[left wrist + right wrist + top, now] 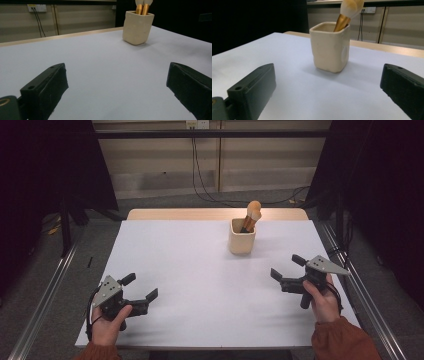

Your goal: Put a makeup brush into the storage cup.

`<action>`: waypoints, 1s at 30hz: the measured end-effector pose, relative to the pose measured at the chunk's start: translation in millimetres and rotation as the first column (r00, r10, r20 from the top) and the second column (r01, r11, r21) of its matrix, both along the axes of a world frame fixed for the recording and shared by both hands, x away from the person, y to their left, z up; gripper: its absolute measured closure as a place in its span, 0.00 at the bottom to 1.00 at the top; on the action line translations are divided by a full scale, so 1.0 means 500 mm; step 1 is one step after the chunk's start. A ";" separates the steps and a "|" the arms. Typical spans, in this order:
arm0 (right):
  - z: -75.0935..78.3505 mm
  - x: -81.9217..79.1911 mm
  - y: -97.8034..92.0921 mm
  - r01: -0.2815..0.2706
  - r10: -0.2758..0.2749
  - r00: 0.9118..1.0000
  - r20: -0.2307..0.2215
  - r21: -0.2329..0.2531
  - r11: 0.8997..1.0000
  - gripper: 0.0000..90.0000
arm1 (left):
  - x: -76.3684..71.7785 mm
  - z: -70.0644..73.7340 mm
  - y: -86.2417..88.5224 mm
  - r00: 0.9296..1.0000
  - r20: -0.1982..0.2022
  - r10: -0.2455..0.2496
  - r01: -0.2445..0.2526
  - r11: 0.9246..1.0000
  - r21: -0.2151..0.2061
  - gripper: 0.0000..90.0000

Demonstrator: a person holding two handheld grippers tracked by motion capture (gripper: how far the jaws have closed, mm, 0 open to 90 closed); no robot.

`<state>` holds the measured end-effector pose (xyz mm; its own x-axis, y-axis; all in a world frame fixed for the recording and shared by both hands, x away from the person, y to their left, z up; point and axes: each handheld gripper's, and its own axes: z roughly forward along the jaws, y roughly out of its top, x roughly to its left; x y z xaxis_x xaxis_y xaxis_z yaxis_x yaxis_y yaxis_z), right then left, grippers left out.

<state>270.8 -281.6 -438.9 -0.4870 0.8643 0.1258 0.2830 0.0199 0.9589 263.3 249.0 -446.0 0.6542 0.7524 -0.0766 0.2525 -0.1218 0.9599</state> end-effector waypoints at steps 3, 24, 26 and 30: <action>-0.003 -0.013 -0.006 0.010 -0.011 1.000 0.005 0.003 1.000 0.00 | -0.003 0.001 0.000 1.000 0.000 0.006 -0.006 1.000 0.000 0.04; -0.027 -0.088 -0.056 0.025 -0.025 0.999 0.035 -0.009 1.000 0.00 | -0.016 0.001 0.003 1.000 -0.014 0.016 -0.016 1.000 -0.003 0.04; -0.033 -0.090 -0.057 0.016 -0.015 1.000 0.026 -0.018 1.000 0.00 | -0.017 0.003 0.003 1.000 -0.007 0.018 -0.018 1.000 -0.006 0.04; -0.035 -0.091 -0.056 0.005 -0.004 1.000 0.026 -0.029 1.000 0.00 | -0.019 0.002 0.005 1.000 -0.005 0.013 -0.013 1.000 -0.001 0.04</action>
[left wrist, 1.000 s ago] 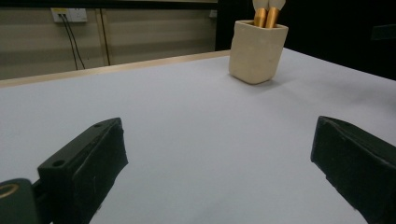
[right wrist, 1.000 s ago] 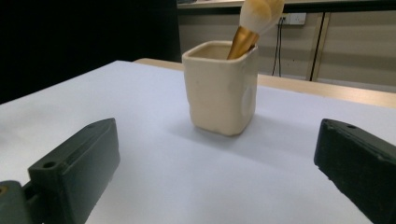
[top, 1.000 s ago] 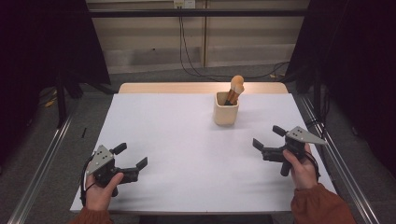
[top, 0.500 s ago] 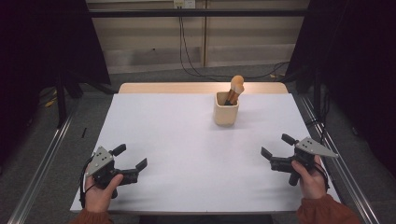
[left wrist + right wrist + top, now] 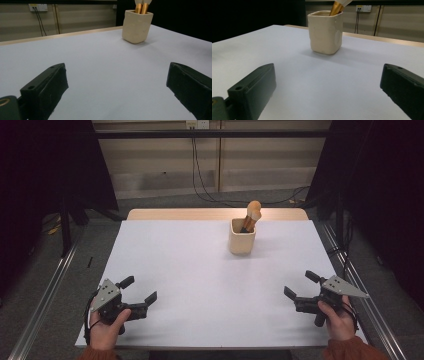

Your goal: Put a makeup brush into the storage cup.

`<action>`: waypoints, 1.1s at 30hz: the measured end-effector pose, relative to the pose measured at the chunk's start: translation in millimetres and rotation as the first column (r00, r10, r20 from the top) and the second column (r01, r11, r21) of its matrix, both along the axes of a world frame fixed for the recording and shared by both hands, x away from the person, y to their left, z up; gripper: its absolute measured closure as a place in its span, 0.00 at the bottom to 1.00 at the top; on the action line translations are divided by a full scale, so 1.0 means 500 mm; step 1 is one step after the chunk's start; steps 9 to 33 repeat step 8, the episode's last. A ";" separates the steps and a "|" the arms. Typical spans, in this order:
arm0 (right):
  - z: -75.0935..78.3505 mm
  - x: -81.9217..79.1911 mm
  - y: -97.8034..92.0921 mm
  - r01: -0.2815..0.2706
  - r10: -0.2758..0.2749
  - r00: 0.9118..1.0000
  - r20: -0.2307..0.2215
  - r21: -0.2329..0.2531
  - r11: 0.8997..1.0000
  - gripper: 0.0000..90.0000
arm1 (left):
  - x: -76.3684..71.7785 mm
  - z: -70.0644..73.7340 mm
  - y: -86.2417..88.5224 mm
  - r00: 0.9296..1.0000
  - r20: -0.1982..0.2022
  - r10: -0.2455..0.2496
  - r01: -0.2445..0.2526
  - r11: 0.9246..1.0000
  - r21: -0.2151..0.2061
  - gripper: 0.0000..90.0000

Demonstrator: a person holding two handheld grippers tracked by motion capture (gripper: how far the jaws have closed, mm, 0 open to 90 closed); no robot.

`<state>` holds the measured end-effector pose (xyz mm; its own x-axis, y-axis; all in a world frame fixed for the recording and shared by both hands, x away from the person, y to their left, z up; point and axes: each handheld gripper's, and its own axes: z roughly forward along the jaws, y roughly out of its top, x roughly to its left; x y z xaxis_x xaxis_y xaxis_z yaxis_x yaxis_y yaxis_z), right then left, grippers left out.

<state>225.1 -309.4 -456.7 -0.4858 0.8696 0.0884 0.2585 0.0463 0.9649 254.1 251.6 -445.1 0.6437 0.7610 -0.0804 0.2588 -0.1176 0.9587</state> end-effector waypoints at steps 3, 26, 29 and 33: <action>0.001 0.003 0.001 -0.011 0.011 1.000 0.004 -0.004 1.000 0.00 | 0.001 -0.001 0.000 1.000 -0.002 0.000 0.000 1.000 0.005 0.04; 0.000 0.006 0.001 -0.009 0.009 1.000 0.000 0.000 1.000 0.00 | 0.003 -0.002 0.000 1.000 -0.011 0.009 -0.009 1.000 0.007 0.04; 0.000 0.006 0.001 -0.009 0.009 1.000 0.000 0.000 1.000 0.00 | 0.003 -0.002 0.000 1.000 -0.011 0.009 -0.009 1.000 0.007 0.04; 0.000 0.006 0.001 -0.009 0.009 1.000 0.000 0.000 1.000 0.00 | 0.003 -0.002 0.000 1.000 -0.011 0.009 -0.009 1.000 0.007 0.04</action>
